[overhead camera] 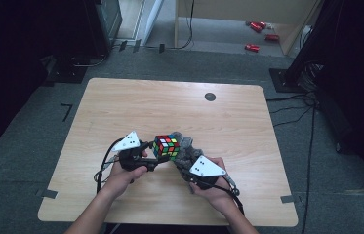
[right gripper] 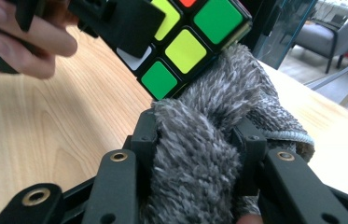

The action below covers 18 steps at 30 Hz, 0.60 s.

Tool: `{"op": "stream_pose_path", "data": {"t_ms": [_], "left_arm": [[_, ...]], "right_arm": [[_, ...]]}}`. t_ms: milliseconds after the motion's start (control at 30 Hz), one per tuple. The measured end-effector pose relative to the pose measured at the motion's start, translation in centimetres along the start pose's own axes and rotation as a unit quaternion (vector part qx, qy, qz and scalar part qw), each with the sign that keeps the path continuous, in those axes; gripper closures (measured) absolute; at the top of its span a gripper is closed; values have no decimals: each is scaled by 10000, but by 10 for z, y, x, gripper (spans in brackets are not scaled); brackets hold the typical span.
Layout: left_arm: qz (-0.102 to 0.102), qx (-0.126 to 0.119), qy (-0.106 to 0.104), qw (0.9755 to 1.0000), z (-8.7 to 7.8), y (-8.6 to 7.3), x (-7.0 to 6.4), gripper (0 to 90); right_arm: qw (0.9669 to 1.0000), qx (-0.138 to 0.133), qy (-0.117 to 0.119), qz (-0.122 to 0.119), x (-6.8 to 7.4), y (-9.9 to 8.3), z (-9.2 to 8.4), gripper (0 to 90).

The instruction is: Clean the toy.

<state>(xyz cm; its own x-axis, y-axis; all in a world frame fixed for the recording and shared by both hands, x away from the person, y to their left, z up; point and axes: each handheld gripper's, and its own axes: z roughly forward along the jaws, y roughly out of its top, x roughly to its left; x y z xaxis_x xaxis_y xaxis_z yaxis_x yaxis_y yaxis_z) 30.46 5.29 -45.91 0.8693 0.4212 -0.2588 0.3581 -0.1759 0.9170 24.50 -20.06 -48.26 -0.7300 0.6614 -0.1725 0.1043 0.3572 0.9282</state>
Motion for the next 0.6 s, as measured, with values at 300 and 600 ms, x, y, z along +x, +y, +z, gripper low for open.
{"op": "stream_pose_path", "data": {"t_ms": [300,600], "left_arm": [[19,33,-7,10000,-1,1,-1,345],[145,218,-38,9997,5,0,-4,346]], "right_arm": [[9992,41,40,-403,6,-2,3,621],[9980,-311,-400,-372,-13,1,-10,633]]}}
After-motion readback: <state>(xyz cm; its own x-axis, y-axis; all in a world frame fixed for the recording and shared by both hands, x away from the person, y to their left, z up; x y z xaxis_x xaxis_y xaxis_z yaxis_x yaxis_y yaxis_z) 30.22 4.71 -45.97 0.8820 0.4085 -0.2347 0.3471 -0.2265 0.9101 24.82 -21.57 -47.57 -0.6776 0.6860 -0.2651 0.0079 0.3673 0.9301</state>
